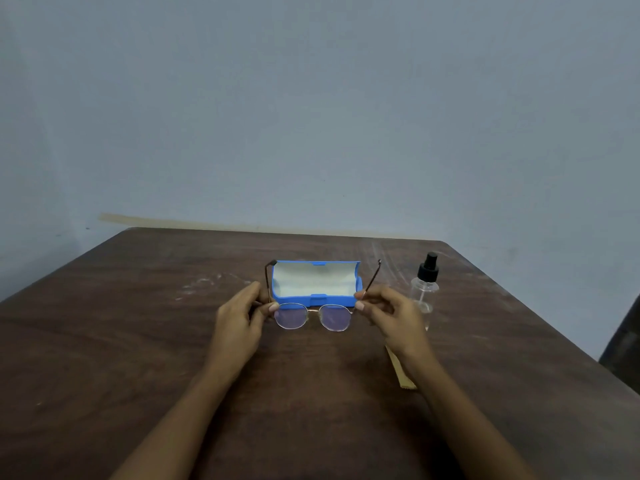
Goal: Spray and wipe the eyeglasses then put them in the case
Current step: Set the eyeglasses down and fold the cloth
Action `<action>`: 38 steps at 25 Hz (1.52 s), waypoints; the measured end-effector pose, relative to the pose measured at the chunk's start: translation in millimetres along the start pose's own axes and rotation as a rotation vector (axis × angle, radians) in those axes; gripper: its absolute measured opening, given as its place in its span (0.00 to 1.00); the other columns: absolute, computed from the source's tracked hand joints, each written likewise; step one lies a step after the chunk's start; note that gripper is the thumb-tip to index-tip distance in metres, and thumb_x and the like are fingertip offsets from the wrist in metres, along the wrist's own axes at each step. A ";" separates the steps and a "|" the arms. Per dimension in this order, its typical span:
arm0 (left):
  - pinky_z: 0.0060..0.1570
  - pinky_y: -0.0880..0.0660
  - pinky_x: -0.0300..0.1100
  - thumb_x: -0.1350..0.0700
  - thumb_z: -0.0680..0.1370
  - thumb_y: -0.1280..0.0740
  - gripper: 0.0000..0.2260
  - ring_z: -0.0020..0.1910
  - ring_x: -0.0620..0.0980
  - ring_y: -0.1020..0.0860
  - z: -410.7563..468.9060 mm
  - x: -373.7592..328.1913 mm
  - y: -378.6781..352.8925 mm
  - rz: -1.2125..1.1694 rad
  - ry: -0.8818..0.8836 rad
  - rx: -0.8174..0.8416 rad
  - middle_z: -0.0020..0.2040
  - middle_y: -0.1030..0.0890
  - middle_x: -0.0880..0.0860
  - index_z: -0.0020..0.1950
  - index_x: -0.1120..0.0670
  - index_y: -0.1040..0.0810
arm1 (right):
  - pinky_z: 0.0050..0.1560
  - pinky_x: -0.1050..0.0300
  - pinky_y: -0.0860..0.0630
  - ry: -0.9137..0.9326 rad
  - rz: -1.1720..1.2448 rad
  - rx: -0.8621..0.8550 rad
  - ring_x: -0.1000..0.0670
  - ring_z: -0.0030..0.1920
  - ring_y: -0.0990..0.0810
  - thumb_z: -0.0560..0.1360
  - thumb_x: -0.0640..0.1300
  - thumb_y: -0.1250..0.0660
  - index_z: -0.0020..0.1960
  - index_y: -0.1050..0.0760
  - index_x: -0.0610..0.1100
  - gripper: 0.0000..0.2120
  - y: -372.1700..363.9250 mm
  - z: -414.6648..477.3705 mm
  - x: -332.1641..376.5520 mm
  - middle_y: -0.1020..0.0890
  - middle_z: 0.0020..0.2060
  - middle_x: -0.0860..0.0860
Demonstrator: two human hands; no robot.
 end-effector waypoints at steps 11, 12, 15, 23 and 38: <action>0.32 0.26 0.28 0.64 0.72 0.32 0.06 0.31 0.43 0.21 3.0 -9.3 -0.8 -0.158 0.178 0.023 0.32 0.19 0.51 0.37 0.54 0.24 | 0.38 0.72 0.26 0.203 -0.178 -0.040 0.61 0.37 0.23 0.71 0.34 0.31 0.45 0.29 0.52 0.14 -3.7 -3.8 -8.3 0.22 0.36 0.55; 0.32 0.26 0.26 0.65 0.72 0.32 0.07 0.31 0.42 0.21 2.6 -11.0 -1.1 -0.167 0.175 0.037 0.32 0.19 0.51 0.38 0.53 0.24 | 0.37 0.72 0.27 0.218 -0.204 -0.036 0.61 0.38 0.24 0.71 0.35 0.32 0.46 0.28 0.52 0.13 -3.3 -4.0 -8.9 0.22 0.36 0.55; 0.32 0.26 0.26 0.65 0.71 0.32 0.09 0.31 0.40 0.21 1.6 -15.4 -2.6 -0.192 0.185 0.072 0.33 0.20 0.52 0.41 0.51 0.24 | 0.38 0.73 0.28 0.252 -0.284 -0.022 0.61 0.39 0.25 0.72 0.35 0.32 0.49 0.26 0.49 0.11 -3.5 -3.3 -11.7 0.22 0.36 0.54; 0.32 0.25 0.28 0.66 0.71 0.32 0.13 0.30 0.43 0.21 1.2 -14.5 -2.5 -0.242 0.158 0.074 0.32 0.20 0.54 0.42 0.47 0.26 | 0.37 0.75 0.32 0.301 -0.351 -0.018 0.61 0.39 0.25 0.70 0.33 0.31 0.48 0.19 0.45 0.10 -3.7 -1.5 -14.4 0.22 0.36 0.53; 0.36 0.26 0.26 0.71 0.72 0.35 0.13 0.33 0.45 0.20 2.2 -12.3 -4.7 -0.280 0.092 0.066 0.39 0.20 0.59 0.52 0.56 0.22 | 0.37 0.73 0.29 0.192 -0.284 0.048 0.60 0.38 0.23 0.70 0.29 0.35 0.40 0.20 0.45 0.12 -3.5 -0.9 -17.4 0.20 0.37 0.58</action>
Point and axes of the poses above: each hand's wrist, its own z-axis towards the middle knuckle, its own y-axis out of the back of the hand, x = y × z, the point moved 1 cm from there along z, towards the middle knuckle
